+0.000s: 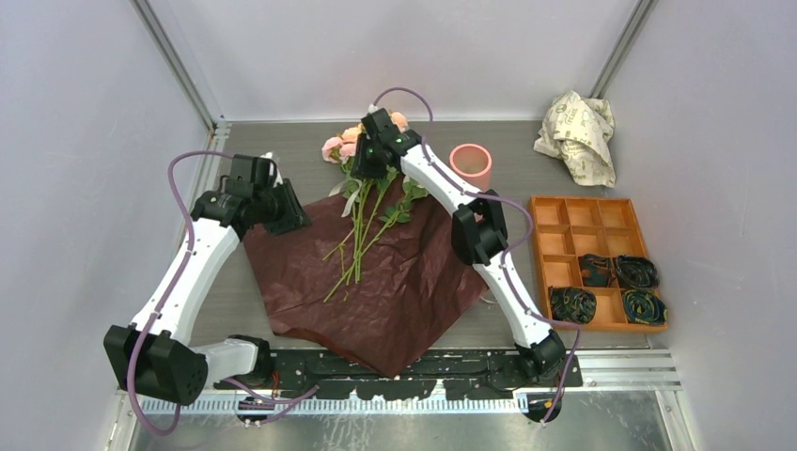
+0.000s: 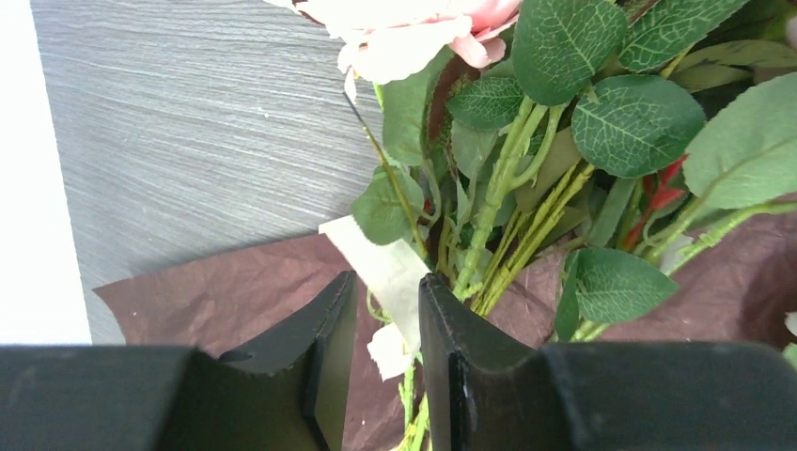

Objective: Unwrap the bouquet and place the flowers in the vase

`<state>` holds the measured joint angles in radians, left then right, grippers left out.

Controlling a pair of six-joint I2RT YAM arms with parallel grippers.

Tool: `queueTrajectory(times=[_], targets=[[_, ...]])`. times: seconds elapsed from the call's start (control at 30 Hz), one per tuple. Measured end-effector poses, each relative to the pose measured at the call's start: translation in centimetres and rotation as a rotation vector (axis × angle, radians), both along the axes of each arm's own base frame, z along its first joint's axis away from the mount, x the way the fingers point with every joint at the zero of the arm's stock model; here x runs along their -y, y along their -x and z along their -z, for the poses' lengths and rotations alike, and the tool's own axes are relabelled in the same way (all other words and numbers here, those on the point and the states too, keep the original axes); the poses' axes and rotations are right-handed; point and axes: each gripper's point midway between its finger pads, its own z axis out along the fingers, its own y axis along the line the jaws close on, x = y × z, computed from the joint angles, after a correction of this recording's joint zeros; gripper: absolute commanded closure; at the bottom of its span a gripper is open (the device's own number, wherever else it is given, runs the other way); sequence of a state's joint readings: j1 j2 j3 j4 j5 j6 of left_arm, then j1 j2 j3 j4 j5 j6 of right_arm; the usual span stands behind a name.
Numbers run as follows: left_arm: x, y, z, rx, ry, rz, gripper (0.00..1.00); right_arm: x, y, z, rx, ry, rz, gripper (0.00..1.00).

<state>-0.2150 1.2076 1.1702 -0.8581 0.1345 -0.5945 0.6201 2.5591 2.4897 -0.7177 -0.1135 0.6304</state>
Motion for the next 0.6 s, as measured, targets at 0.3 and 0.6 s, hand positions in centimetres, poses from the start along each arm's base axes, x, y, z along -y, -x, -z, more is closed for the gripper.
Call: queueTrajectory(times=[0.3, 0.6], targets=[[-0.1, 0.6, 0.2, -0.007, -0.002, 0.0, 0.71, 0.3, 0.1, 4.9, -0.057, 0.03, 0.04, 0.67], [-0.2, 0.9, 0.6, -0.016, -0.003, 0.001, 0.71, 2.2, 1.0, 6.8, -0.056, 0.098, 0.083, 0.67]])
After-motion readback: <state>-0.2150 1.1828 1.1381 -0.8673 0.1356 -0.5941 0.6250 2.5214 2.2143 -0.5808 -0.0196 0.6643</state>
